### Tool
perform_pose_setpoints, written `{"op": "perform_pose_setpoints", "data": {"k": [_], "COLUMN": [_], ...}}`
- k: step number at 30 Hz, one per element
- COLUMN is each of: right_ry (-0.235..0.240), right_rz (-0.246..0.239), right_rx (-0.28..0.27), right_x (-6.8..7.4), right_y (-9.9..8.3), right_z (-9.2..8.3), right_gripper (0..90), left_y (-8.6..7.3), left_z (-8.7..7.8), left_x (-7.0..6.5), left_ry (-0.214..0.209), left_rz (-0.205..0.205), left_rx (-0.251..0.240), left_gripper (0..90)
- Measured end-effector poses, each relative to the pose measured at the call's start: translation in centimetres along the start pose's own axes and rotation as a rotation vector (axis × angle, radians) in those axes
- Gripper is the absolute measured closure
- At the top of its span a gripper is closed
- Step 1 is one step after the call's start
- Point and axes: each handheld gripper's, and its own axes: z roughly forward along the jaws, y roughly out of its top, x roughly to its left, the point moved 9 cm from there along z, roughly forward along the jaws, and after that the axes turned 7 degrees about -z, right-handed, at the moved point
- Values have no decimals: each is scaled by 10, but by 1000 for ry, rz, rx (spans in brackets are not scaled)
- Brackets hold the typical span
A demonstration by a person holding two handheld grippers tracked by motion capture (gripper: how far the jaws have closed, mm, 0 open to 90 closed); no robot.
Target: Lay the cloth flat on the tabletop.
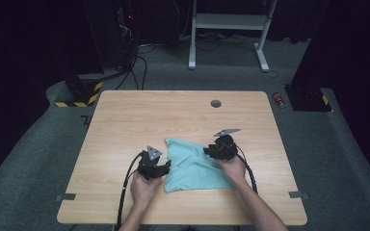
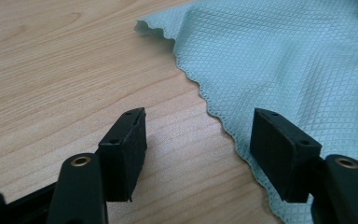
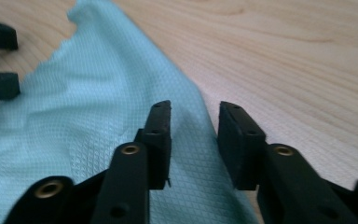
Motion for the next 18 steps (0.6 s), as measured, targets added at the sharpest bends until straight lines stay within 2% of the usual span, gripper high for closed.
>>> {"op": "perform_pose_setpoints", "data": {"k": [5,8,13,18], "right_ry": [14,25,30,27], "right_rz": [-15,-14,-43,-149], "right_rx": [22,12,-24,-64], "right_x": [1,2,9,37], "right_y": [-1,1,6,15], "right_z": [2,-1,-10,-24], "right_gripper": [880,895,898,897], "left_y": [0,0,0,0], "left_z": [0,0,0,0], "left_x": [0,0,0,0], "left_ry": [0,0,0,-1], "left_rz": [-3,-4,-2,-2], "left_rx": [-2,-2,-2,0], "left_gripper": [365,365,365,365]}}
